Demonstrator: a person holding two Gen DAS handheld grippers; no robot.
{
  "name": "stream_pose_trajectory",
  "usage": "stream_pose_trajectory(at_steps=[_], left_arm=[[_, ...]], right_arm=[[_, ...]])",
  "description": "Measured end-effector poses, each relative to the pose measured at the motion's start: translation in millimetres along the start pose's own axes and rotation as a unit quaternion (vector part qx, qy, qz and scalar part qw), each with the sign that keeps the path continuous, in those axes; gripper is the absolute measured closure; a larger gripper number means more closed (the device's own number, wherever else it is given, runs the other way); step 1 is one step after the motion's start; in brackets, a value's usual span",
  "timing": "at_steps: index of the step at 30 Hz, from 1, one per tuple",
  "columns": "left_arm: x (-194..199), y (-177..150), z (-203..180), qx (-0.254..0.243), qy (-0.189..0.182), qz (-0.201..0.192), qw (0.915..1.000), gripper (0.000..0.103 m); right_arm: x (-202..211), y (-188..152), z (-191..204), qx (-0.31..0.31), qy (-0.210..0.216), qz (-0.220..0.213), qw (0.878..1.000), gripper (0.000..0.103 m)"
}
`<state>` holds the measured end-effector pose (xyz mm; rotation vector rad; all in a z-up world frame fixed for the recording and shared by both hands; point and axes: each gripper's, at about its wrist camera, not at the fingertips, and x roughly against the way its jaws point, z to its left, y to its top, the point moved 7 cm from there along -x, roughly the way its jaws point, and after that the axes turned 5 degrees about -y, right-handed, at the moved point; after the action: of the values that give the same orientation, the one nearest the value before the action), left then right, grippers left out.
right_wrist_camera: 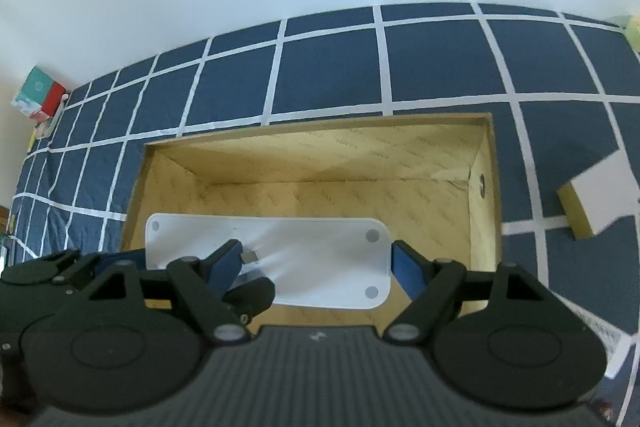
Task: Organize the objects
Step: 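Carry the power strip with the right gripper over the cardboard box, then lower the power strip into the box and open the right gripper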
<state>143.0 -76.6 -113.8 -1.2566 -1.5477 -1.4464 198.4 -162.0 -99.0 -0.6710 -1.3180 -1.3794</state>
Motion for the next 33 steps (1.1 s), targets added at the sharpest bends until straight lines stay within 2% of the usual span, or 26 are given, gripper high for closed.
stream_pose_trajectory(at_steps=[15,33], left_arm=[[-62.7,22.2,26.5,0.007,-0.002,0.041,0.9992,0.006],[-101.0,37.6,39.3,0.009,-0.017,0.063,0.9978,0.007]], right_arm=[[-71.7,22.5,-9.4,-0.01,-0.001,0.041,0.999,0.023],[-110.2,33.6,-13.0,-0.018,-0.016,0.059,0.998,0.023]])
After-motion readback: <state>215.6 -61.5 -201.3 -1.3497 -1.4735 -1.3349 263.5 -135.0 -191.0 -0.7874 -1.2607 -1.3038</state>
